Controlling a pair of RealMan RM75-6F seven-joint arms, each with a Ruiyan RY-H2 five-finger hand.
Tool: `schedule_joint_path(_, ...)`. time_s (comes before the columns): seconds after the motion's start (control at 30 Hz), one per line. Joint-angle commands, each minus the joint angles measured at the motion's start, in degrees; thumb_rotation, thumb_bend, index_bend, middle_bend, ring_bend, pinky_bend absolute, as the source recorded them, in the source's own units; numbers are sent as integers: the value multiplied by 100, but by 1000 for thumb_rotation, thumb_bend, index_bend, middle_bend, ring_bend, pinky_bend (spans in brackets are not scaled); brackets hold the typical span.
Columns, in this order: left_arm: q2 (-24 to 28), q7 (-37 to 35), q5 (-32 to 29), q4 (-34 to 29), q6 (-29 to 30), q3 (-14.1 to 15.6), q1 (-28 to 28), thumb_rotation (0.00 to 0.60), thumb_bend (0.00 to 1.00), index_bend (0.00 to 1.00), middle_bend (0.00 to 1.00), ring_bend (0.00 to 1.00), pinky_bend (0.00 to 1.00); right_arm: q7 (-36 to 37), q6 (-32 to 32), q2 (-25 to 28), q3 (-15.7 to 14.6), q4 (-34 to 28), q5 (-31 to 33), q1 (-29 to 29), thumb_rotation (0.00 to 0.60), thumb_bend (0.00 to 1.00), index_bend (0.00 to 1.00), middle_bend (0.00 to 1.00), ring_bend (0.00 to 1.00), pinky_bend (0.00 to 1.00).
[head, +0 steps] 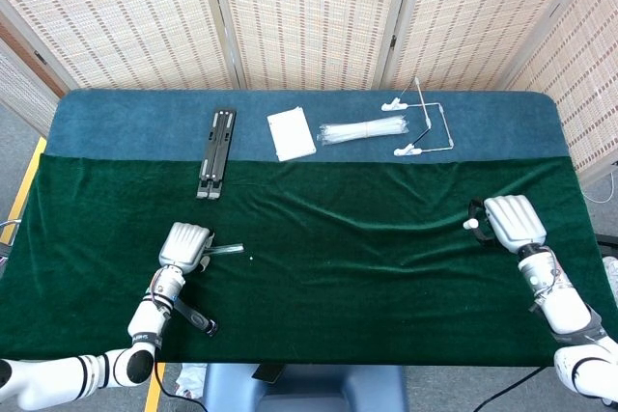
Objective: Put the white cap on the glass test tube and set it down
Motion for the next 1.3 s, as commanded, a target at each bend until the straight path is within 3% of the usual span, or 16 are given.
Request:
schedule_joint_path(0.03,-18,-52,31,36,-1,5,2,600,389,572,943,885,892,-5,5,2,3,-8,2,-2,600,747,787,1000,1000,1000)
schedule_joint_path(0.33,-64,-466,391,244,-17,30,43,600,474,637,967,907,910,110,103,55,52,-111,-75,-30,600,747,790,1000,1000,1000)
schedule_joint_path(0.6,53,-1378,1266,227,215,9,167,600,542,678,981,919,920,451,351,352,175,-635,-473,-41,600,747,796,1000,1000,1000)
schedule_joint_path(0.9,458,-3167,2190,-635,369,-175,327,600,556,685,982,919,920,888,470,692,238,-1510,-1310,126,600,748,807,1000,1000,1000)
schedule_joint_path(1.3,465,-4175,2607,-1357,249,-362,233,600,563,687,982,919,920,712,243,676,510,-2440,-1707,702,600,747,807,1000,1000,1000)
